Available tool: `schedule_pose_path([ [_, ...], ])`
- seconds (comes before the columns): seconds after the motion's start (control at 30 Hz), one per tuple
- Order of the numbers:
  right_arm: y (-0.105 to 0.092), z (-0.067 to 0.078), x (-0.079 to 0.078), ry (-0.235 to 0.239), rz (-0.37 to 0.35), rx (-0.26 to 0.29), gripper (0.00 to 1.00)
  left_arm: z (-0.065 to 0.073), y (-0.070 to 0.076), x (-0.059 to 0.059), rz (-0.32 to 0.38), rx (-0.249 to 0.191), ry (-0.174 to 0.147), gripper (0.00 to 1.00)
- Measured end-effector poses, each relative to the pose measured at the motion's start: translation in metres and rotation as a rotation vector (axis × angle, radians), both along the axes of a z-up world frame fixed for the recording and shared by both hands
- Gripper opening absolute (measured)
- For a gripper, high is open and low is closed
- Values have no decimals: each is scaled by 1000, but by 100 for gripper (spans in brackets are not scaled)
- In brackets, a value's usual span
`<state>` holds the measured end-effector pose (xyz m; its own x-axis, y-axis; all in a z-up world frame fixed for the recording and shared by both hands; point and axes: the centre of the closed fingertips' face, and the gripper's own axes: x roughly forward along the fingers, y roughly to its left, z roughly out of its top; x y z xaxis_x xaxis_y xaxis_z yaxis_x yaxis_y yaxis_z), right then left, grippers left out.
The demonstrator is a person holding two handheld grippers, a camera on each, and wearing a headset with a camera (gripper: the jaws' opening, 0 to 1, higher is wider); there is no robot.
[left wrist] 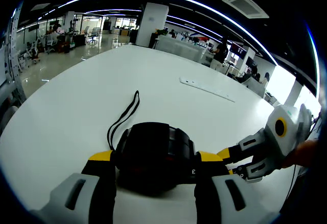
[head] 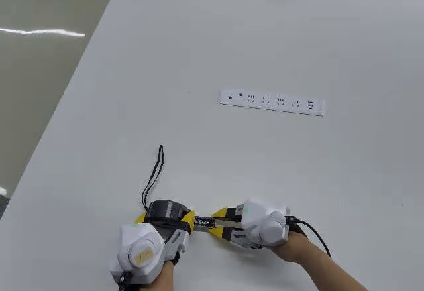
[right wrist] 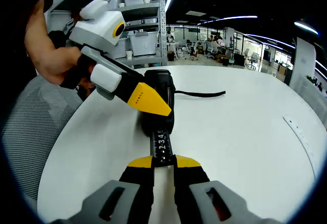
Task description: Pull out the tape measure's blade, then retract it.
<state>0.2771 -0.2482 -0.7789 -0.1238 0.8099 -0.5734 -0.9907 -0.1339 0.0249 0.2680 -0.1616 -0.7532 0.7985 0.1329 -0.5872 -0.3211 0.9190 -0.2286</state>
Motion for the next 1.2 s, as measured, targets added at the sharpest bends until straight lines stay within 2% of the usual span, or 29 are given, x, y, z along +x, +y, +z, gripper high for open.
schedule_pose_path([
  [0.93, 36, -2, -9, -9, 47, 11, 13, 0, 1, 1, 3, -21, -6, 59],
  [1.2, 35, -3, -8, -20, 64, 7, 13, 0, 0, 1, -1, -19, -7, 59],
])
